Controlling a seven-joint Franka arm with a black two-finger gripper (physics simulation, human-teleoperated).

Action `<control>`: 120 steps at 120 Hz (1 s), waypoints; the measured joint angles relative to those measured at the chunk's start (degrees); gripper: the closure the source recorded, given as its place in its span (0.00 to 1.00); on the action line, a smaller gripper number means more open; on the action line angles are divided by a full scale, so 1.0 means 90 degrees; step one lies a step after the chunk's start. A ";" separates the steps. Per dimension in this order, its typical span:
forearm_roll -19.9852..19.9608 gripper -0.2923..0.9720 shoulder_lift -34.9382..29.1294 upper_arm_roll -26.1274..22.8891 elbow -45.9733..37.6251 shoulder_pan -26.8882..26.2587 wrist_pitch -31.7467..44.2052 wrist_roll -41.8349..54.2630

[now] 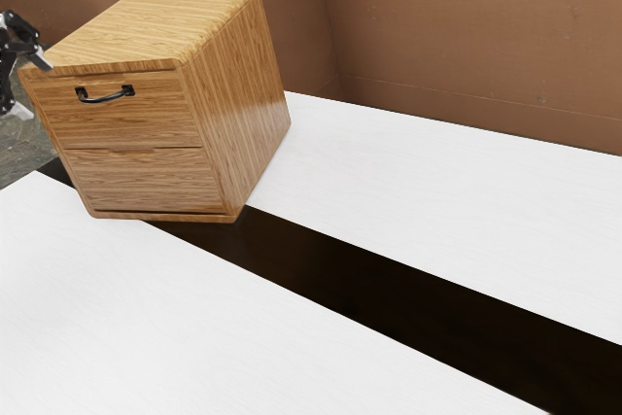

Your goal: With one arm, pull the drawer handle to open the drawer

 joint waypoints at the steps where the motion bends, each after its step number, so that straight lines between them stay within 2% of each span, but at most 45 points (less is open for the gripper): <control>1: 0.0031 0.23 0.0000 0.0019 0.0000 -0.0015 0.0009 0.0008; 18: 0.0316 0.23 -0.0005 0.0246 -0.0084 -0.0098 0.0110 0.0123; 46: 0.0473 0.23 0.0013 0.0456 -0.0027 -0.0104 0.0216 0.0265; 74: 0.0497 0.23 0.0073 0.0337 0.0171 -0.0100 0.0216 0.0361; 104: 0.0619 0.23 0.0284 0.0301 0.0214 0.0169 -0.0078 0.0433; 120: 0.0635 0.23 0.0274 -0.0093 0.0390 0.0342 -0.0316 0.0466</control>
